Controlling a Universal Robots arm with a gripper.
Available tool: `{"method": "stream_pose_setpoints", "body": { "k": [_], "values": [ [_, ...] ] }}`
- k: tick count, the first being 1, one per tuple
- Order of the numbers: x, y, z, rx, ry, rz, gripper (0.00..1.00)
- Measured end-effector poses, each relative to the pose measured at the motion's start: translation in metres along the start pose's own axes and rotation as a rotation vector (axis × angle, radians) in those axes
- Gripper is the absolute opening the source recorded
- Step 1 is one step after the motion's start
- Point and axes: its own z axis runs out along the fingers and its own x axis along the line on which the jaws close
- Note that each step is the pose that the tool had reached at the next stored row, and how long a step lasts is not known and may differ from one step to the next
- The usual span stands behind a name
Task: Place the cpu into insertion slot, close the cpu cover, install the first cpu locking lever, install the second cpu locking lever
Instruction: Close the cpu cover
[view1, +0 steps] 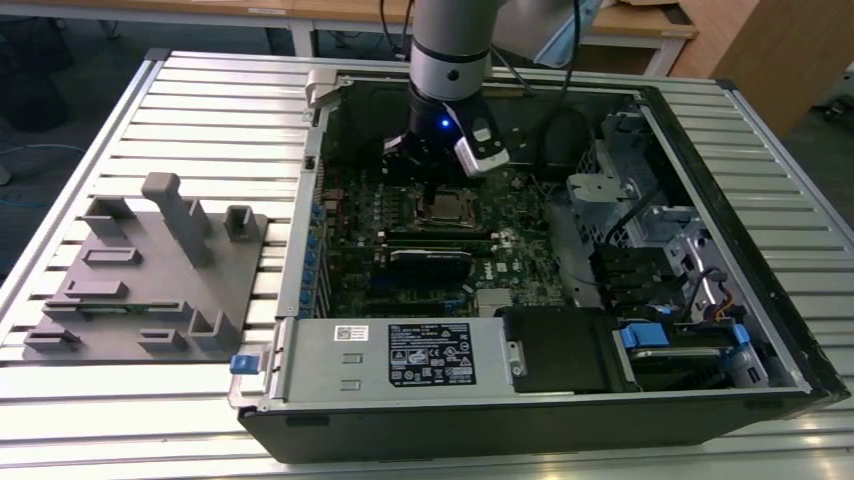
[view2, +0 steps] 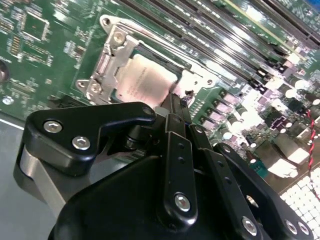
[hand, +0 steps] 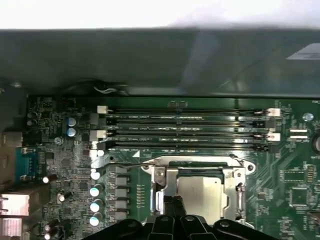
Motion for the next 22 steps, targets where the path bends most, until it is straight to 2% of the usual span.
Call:
{"method": "stream_pose_setpoints", "body": {
  "k": [4, 8, 17, 22],
  "values": [
    [0.0001, 0.0, 0.0001, 0.0003, 0.0001, 0.0, 0.1],
    [0.0025, 0.0, 0.0044, 0.0002, -0.0037, 0.0, 0.1],
    [0.0071, -0.0001, 0.0129, 0.0001, -0.0075, 0.0, 0.1],
    [0.0073, -0.0001, 0.0141, 0.0, -0.0076, 0.0, 0.1]
  ]
}}
